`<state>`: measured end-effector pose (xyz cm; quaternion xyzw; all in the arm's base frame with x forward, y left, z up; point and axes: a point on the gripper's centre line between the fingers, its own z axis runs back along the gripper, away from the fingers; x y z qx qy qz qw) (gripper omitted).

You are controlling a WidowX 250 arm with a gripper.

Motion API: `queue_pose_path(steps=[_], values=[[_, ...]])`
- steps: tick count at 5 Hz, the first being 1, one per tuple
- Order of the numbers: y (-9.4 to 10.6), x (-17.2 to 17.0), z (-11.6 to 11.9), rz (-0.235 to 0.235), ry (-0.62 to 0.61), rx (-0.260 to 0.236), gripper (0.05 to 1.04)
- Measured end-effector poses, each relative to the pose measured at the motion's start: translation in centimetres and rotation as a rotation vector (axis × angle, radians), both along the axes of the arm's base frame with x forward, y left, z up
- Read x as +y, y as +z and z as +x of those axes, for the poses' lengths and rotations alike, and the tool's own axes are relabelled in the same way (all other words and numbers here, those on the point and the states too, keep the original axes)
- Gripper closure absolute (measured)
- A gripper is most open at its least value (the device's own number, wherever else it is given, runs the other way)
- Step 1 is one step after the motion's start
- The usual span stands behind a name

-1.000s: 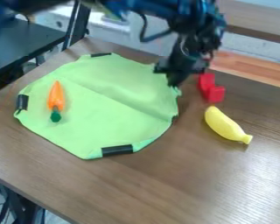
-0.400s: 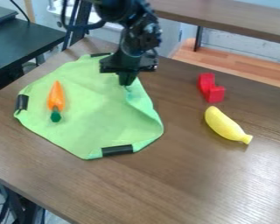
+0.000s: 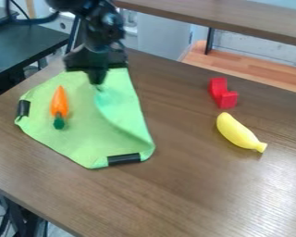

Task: Fold the cloth from top right to bottom left to cover the orange figure

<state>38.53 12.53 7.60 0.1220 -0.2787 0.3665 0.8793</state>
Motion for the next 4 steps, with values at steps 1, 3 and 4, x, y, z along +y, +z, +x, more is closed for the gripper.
queue_pose_path(steps=[1, 3, 4], values=[[1.3, 2.0, -1.4, -0.015, 0.016, -0.022, 1.034], [1.7, 5.4, -4.0, -0.042, 0.058, 0.012, 1.034], [1.4, 6.6, -5.2, -0.049, 0.084, 0.056, 1.034]])
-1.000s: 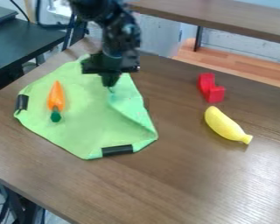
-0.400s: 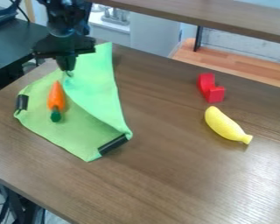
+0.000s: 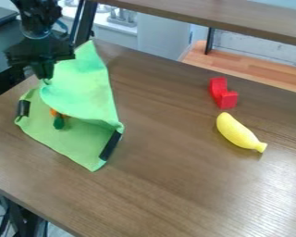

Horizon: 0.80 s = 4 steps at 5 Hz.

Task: Fold the cloth from top right to bottom left to cover the orange figure

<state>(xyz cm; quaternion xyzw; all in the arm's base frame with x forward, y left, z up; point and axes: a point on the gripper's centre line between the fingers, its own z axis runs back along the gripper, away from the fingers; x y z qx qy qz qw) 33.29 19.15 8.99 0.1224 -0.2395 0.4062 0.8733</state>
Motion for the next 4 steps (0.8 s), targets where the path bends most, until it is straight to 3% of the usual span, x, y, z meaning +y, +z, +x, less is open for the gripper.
queue_pose_path(steps=[1, 2, 3, 4], values=[[0.1, 0.9, -0.8, 0.009, 0.026, 0.029, 1.020], [0.1, 2.0, -1.1, 0.065, 0.057, 0.072, 0.886], [0.1, 2.2, -0.7, 0.100, 0.044, 0.125, 0.642], [0.8, 2.1, -0.6, 0.102, 0.049, 0.162, 0.338]])
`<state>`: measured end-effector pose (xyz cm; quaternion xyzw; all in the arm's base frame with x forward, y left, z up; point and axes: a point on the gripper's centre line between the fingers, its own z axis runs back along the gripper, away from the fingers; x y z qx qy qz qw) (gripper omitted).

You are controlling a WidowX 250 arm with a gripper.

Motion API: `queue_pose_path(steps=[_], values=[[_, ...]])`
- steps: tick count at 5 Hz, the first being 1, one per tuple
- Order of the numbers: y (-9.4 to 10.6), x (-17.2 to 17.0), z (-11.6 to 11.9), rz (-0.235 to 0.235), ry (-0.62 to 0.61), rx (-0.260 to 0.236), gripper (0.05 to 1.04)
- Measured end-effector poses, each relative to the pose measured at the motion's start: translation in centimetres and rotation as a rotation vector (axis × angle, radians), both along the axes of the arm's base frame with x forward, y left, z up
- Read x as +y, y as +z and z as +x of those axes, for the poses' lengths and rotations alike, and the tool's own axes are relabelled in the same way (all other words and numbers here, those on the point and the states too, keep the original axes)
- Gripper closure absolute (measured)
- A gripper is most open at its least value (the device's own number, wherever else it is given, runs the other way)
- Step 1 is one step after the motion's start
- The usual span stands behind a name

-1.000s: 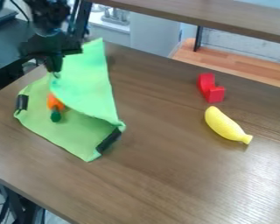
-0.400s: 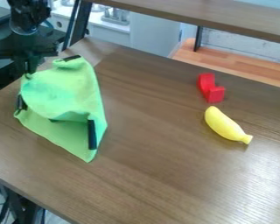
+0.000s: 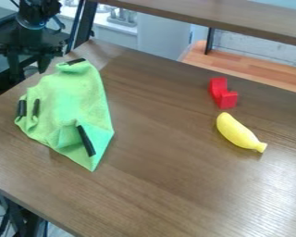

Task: Fold the cloth from top right to bottom left to cover the orange figure

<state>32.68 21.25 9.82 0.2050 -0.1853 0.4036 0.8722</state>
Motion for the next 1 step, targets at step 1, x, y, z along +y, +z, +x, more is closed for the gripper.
queue_pose_path(steps=[1], values=[[0.40, -0.91, 0.09, 0.032, -0.033, 0.052, 0.102]])
